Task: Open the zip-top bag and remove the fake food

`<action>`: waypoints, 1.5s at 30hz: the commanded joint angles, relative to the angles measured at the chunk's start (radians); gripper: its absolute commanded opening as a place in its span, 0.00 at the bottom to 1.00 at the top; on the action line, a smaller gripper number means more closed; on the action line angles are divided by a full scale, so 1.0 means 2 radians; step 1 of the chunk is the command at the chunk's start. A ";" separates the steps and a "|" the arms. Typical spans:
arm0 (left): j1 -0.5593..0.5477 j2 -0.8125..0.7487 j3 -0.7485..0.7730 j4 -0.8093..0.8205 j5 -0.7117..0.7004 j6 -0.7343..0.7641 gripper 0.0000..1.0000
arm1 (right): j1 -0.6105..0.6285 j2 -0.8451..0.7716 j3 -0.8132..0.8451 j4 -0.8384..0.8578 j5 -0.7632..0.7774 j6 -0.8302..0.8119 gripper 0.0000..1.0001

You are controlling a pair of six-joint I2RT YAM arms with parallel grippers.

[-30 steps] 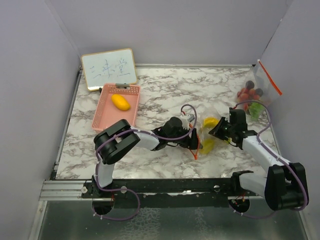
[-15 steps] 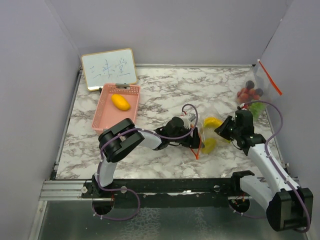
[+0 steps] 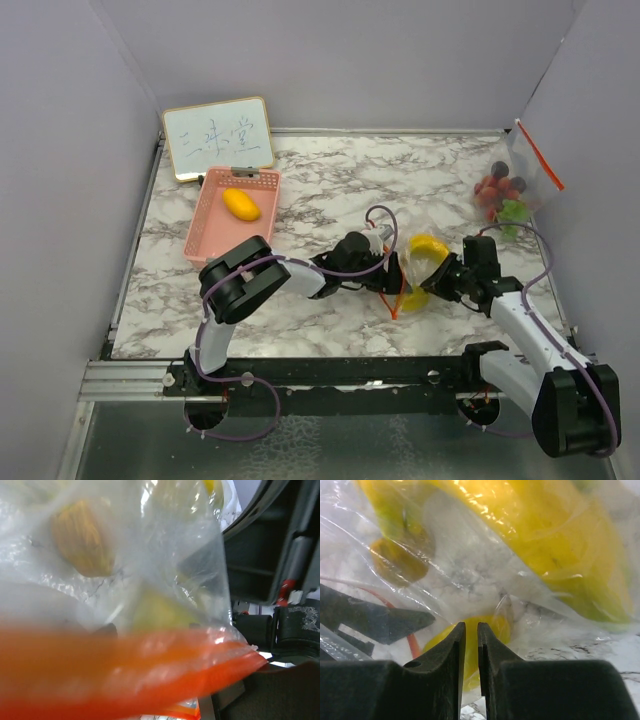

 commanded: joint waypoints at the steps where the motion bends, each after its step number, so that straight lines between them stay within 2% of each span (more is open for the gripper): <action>1: -0.002 0.011 0.013 0.020 0.003 -0.009 0.62 | -0.001 0.019 -0.032 0.057 -0.074 0.027 0.16; 9: -0.003 0.019 0.005 0.055 0.033 -0.039 0.62 | -0.001 0.017 -0.051 0.104 -0.103 0.050 0.14; 13: -0.003 0.014 -0.008 0.059 0.034 -0.041 0.60 | -0.001 0.021 -0.039 0.095 -0.090 0.042 0.14; 15: -0.002 0.011 -0.008 0.051 0.029 -0.034 0.55 | -0.001 0.016 -0.024 0.074 -0.078 0.035 0.14; 19: 0.000 0.011 -0.007 0.057 0.038 -0.035 0.35 | -0.001 -0.007 0.000 0.053 -0.063 0.018 0.14; 22: 0.004 0.013 -0.010 0.071 0.050 -0.042 0.31 | -0.001 -0.008 0.010 0.043 -0.056 0.008 0.14; 30: 0.045 -0.018 -0.055 0.087 0.052 -0.049 0.31 | -0.001 0.016 0.017 0.041 -0.042 0.000 0.12; 37: 0.063 -0.054 -0.071 0.045 0.015 -0.019 0.34 | -0.001 -0.033 0.032 -0.003 -0.034 -0.015 0.07; 40: 0.064 -0.051 -0.068 0.046 0.011 -0.019 0.35 | -0.001 -0.036 0.030 -0.022 -0.058 -0.025 0.05; 45: 0.067 -0.044 -0.058 0.046 0.012 -0.021 0.37 | -0.001 -0.037 0.007 -0.026 -0.142 -0.021 0.02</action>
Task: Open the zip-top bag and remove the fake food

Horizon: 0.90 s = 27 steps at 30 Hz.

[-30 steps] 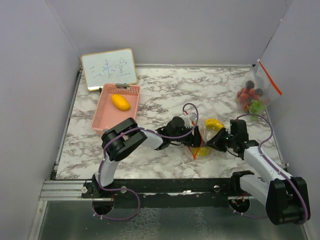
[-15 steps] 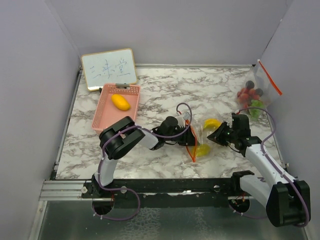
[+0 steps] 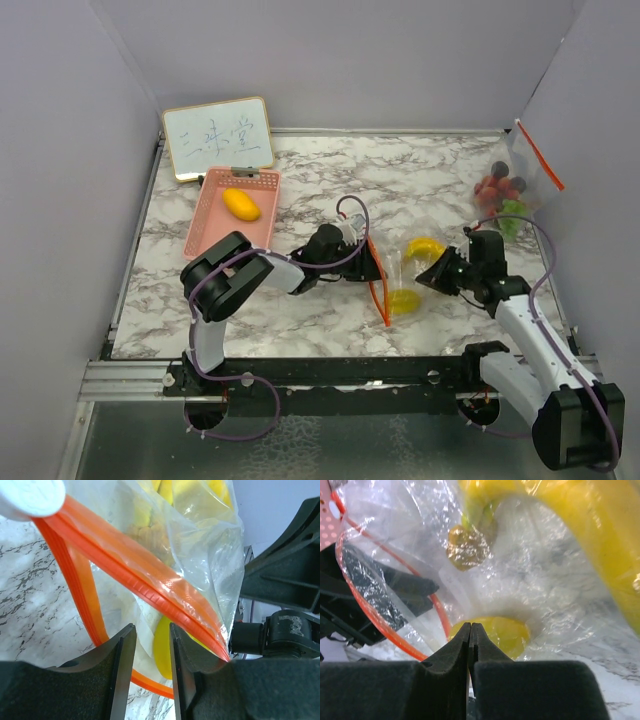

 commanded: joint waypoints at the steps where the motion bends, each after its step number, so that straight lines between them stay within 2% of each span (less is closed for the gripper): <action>1: 0.004 -0.007 0.011 -0.001 -0.009 0.009 0.37 | 0.000 -0.008 -0.019 -0.022 -0.080 -0.003 0.02; 7: 0.016 -0.022 0.016 -0.027 -0.013 0.028 0.40 | 0.000 -0.031 -0.060 -0.017 -0.079 0.012 0.02; 16: 0.026 -0.045 0.021 -0.051 -0.012 0.044 0.41 | 0.000 0.056 -0.091 0.061 -0.102 0.016 0.03; 23: 0.026 -0.054 0.002 -0.045 -0.007 0.040 0.42 | 0.000 0.080 -0.110 0.121 -0.133 0.031 0.03; 27: 0.026 -0.084 -0.014 -0.069 -0.019 0.058 0.45 | 0.000 0.095 -0.094 0.125 -0.133 0.026 0.03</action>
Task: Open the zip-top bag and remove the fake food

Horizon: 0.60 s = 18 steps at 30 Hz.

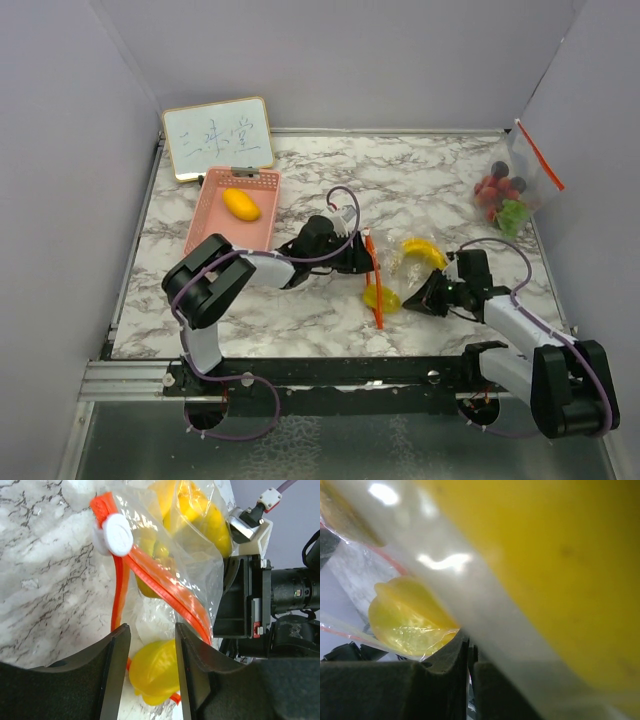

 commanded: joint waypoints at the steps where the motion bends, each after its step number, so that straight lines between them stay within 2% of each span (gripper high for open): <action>1: -0.001 -0.054 -0.022 -0.031 -0.024 0.032 0.46 | 0.000 0.018 0.017 0.032 -0.025 -0.002 0.03; 6: 0.006 -0.095 -0.046 -0.088 -0.058 0.060 0.58 | 0.000 0.042 0.048 0.028 -0.013 -0.013 0.03; 18: 0.006 -0.137 -0.115 -0.076 -0.083 0.040 0.58 | 0.000 0.074 0.082 0.052 -0.005 -0.021 0.03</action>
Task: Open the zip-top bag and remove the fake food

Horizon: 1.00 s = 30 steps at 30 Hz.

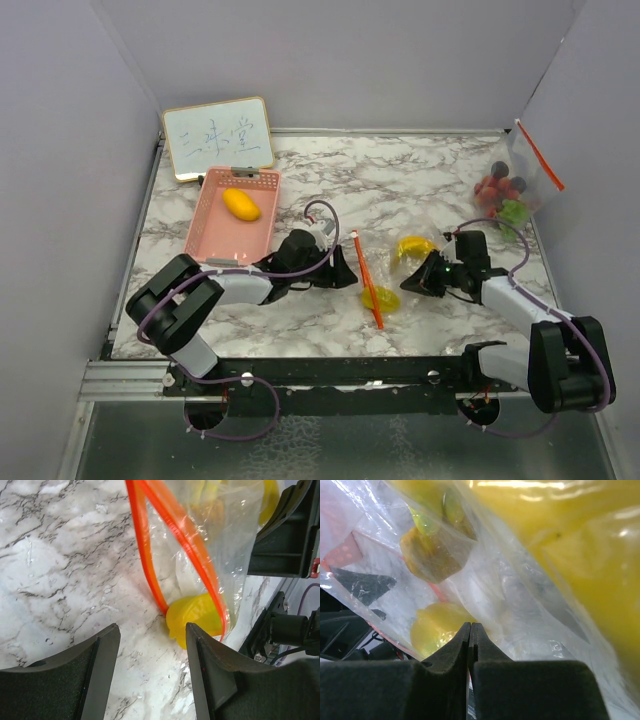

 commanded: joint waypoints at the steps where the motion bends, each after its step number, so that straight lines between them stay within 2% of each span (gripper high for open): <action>1: 0.000 -0.006 -0.011 0.014 -0.016 -0.007 0.58 | 0.000 0.006 0.011 0.024 -0.001 -0.009 0.03; 15: -0.046 0.079 -0.014 0.136 0.020 -0.055 0.57 | 0.000 -0.030 -0.017 0.020 -0.003 -0.001 0.03; 23: -0.049 0.116 -0.037 0.241 0.052 -0.106 0.55 | 0.000 -0.031 -0.018 0.018 -0.005 -0.004 0.03; 30: -0.055 0.120 -0.031 0.256 0.061 -0.118 0.54 | 0.000 -0.035 -0.028 0.029 -0.016 -0.001 0.03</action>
